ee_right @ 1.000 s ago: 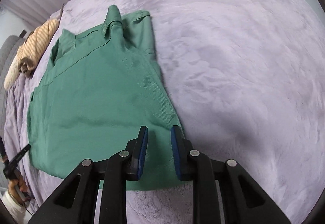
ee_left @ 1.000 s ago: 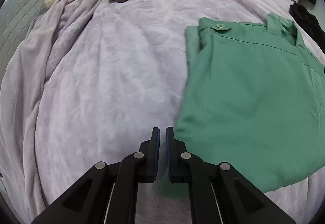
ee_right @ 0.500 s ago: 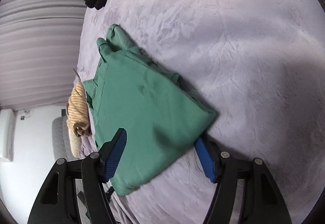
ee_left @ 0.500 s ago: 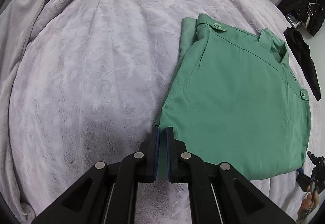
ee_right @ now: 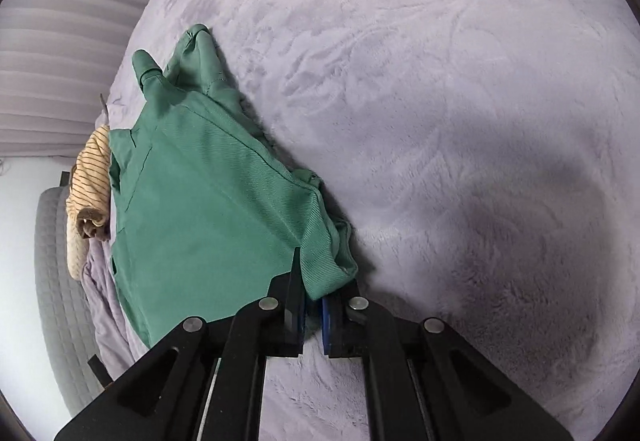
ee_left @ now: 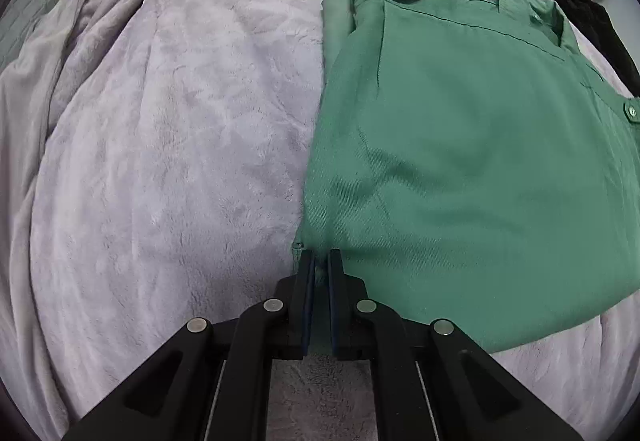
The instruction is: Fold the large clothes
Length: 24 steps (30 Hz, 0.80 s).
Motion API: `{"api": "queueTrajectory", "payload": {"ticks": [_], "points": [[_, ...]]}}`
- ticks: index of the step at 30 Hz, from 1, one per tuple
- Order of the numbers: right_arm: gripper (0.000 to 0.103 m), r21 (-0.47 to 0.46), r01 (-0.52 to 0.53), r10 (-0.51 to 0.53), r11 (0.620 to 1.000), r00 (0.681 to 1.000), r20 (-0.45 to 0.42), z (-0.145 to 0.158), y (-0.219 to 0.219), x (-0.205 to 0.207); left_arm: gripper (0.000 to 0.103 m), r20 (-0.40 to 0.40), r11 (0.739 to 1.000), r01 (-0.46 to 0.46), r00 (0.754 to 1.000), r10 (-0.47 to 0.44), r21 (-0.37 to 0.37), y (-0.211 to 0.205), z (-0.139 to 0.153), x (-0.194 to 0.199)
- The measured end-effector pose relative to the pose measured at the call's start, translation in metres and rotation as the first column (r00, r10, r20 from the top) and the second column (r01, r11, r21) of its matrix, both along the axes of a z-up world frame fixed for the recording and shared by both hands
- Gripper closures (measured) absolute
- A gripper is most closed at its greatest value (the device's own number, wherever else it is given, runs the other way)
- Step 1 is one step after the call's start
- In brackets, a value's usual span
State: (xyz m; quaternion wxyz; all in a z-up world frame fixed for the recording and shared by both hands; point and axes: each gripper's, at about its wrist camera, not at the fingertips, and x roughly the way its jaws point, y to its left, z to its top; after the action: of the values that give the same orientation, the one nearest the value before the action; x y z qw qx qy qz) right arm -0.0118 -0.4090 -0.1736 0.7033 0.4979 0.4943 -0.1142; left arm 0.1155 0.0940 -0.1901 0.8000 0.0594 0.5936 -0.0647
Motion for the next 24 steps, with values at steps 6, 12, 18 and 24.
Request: {"api": "queueTrajectory", "payload": {"ticks": [6,12,18,24], "points": [[0.088,-0.180,-0.085,0.080,0.980,0.996,-0.037,0.059,0.026,-0.027,0.096,0.052,0.999,-0.047,0.997,0.048,-0.024,0.026,0.041,-0.009],[0.088,-0.318,-0.343,0.371,0.884,0.928,0.029,0.096,0.109,0.006,0.096,0.036,0.999,-0.037,0.999,0.038,-0.010,0.011,0.032,-0.004],[0.088,-0.253,-0.449,0.455,0.857,0.890,-0.039,0.040,0.163,0.063,0.096,-0.004,0.999,-0.041,0.999,0.041,0.023,0.007,-0.005,-0.005],[0.087,-0.216,-0.432,0.435,0.876,0.900,-0.036,0.033,0.161,0.053,0.096,0.038,0.999,-0.022,0.999,0.021,0.037,0.008,0.012,-0.017]]}}
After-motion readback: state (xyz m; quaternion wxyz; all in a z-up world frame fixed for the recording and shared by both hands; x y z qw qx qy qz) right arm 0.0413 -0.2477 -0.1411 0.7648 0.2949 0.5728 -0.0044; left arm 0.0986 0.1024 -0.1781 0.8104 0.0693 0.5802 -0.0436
